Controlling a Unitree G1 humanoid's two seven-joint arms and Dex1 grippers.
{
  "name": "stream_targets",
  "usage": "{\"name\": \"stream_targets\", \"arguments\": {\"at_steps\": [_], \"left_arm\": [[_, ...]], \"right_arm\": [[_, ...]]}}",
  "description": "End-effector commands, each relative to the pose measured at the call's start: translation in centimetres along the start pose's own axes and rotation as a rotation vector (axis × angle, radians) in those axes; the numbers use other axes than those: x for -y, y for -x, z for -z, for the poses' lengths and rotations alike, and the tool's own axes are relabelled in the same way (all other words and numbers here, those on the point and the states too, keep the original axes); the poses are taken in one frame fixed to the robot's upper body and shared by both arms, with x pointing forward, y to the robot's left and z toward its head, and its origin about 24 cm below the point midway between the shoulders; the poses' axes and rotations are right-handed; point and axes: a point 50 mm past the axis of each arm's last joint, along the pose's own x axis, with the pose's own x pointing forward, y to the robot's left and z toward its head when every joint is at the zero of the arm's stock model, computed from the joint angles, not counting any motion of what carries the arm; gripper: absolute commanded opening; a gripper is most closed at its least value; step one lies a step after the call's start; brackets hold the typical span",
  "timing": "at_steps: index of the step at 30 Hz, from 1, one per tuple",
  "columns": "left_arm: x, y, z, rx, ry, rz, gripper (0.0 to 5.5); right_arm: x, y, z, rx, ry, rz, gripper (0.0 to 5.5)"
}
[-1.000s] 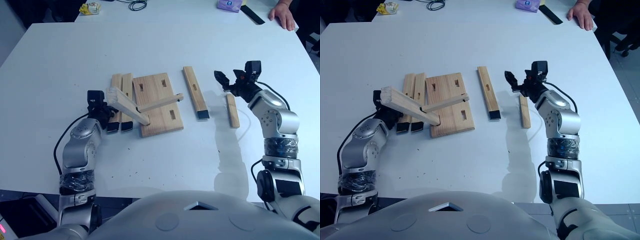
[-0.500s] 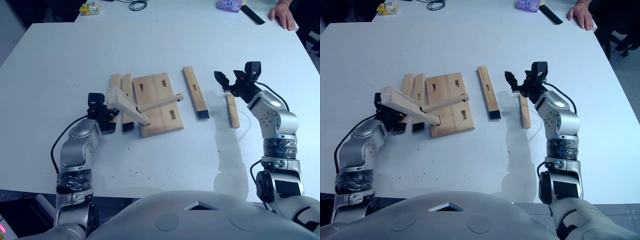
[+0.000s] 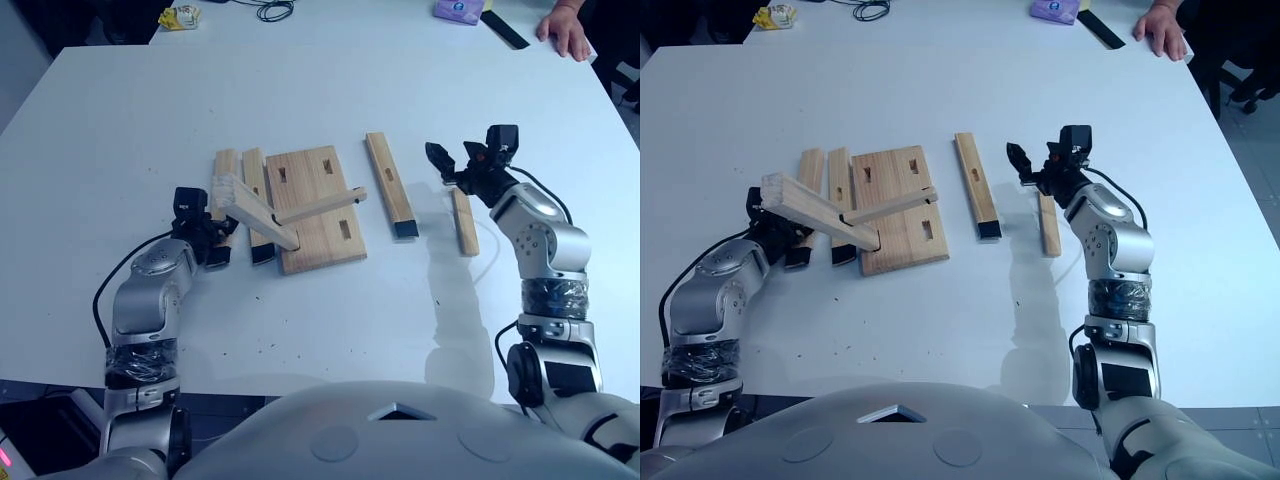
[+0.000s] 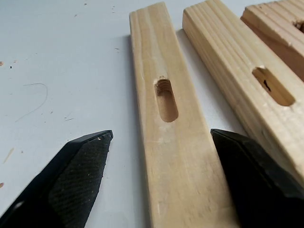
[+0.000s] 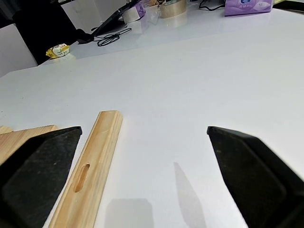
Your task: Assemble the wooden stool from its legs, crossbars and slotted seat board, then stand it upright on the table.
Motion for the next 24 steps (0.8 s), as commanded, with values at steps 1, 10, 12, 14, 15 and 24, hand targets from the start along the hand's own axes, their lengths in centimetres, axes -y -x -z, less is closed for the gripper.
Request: {"name": "stream_targets", "arguments": {"at_steps": [1,10,12,14,15,24], "left_arm": [[-0.9,-0.3,2.1,-0.122,0.004,-0.050,3.23],[-0.8,-0.4,3.2,-0.189,0.035,-0.098,2.40],[-1.2,-0.3,3.2,-0.192,0.028,-0.119,2.27],[-1.8,-0.3,3.0,-0.197,0.013,-0.134,2.20],[-2.2,-0.2,3.0,-0.200,0.006,-0.144,2.18],[-2.8,-0.7,-0.9,-0.007,0.182,-0.142,2.05]], "right_arm": [[0.2,0.1,-0.2,0.021,-0.001,0.022,4.88],[-0.2,0.5,0.4,0.037,-0.028,0.045,4.88],[-0.2,0.8,0.8,0.040,-0.043,0.060,4.88],[-0.3,1.2,1.2,0.045,-0.057,0.081,4.88],[-0.3,1.4,1.3,0.048,-0.062,0.091,4.88],[0.2,1.4,0.6,0.094,-0.091,0.137,4.88]]}}
